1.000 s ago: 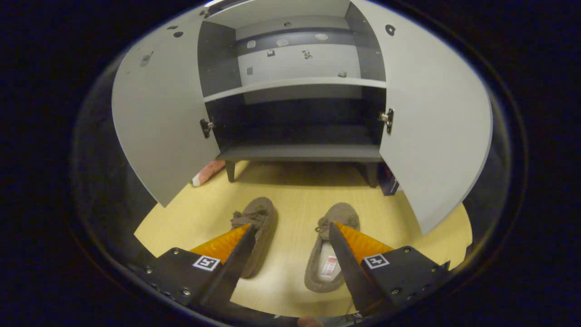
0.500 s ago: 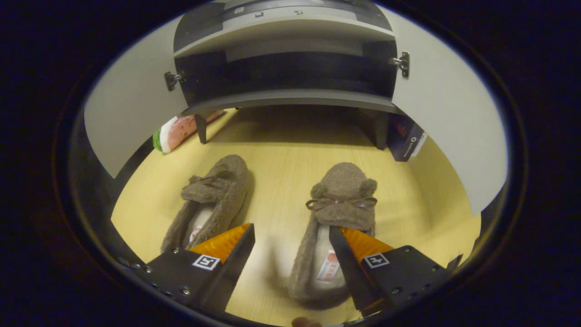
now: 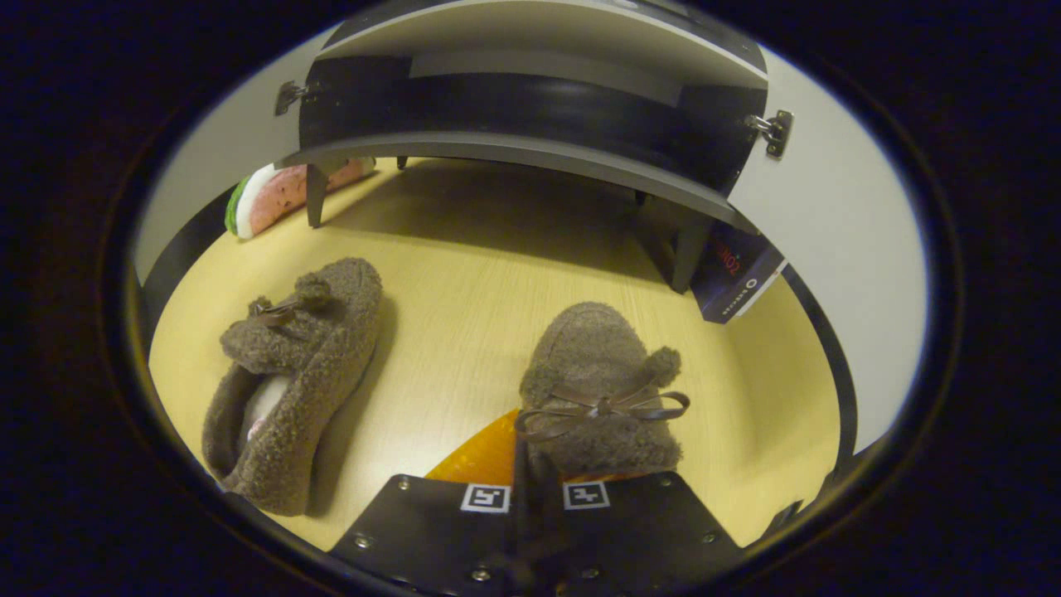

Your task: Grab one shoe with the right hand and put it into the shoe cabinet, grab the other shoe with the left hand and put it into the shoe cabinet; then close the right door with the right hand and the left door with the left hand.

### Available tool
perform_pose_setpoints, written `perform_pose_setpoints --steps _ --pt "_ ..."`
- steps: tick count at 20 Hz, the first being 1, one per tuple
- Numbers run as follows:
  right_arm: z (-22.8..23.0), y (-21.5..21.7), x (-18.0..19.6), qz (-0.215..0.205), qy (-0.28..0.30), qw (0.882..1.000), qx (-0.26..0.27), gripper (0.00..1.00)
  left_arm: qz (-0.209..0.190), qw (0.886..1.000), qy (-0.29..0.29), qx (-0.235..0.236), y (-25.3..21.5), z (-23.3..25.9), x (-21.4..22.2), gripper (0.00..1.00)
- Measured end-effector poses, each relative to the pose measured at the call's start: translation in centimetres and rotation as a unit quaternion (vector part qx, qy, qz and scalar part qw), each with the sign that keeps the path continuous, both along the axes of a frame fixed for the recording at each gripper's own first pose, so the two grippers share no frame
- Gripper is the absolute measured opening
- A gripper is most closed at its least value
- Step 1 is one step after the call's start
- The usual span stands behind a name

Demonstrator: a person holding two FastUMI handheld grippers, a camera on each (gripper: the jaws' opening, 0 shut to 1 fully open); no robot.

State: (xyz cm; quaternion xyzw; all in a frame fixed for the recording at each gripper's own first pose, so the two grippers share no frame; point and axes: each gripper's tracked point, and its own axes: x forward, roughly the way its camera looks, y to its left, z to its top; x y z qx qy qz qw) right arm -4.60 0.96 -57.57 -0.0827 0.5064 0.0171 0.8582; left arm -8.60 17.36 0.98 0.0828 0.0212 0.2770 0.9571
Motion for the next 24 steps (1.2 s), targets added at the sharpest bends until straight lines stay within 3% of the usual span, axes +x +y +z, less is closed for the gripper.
perform_pose_setpoints --steps 2,3,7,11,14,18,24 --pt "0.2 -0.1 0.3 -0.014 0.001 1.000 0.008 0.09 0.000 1.000 0.001 -0.001 0.0 -0.2 0.0 0.98" --pt "0.4 -0.1 0.3 -0.017 0.001 1.000 0.015 0.01 -0.002 1.000 0.001 -0.002 0.0 -0.2 -0.1 0.98" --pt "2.7 -1.2 0.6 -0.037 -0.021 0.999 0.025 0.01 -0.013 1.000 -0.003 -0.005 -0.4 -0.2 0.1 0.99" --pt "8.4 -1.5 2.7 -0.041 -0.079 0.995 0.042 0.01 -0.030 1.000 -0.001 -0.010 -1.4 -0.6 1.3 0.98" --pt "14.5 -1.3 5.8 -0.038 -0.140 0.988 0.059 0.01 -0.040 0.999 0.001 -0.017 -1.8 -1.1 1.6 0.98" --pt "24.1 -1.1 11.3 -0.036 -0.232 0.969 0.077 0.01 -0.042 0.999 0.000 -0.022 -1.6 -1.4 1.8 0.98" --pt "33.9 -0.5 23.0 -0.011 -0.322 0.943 0.082 0.00 -0.017 1.000 -0.008 -0.023 0.2 -1.6 0.4 0.98"
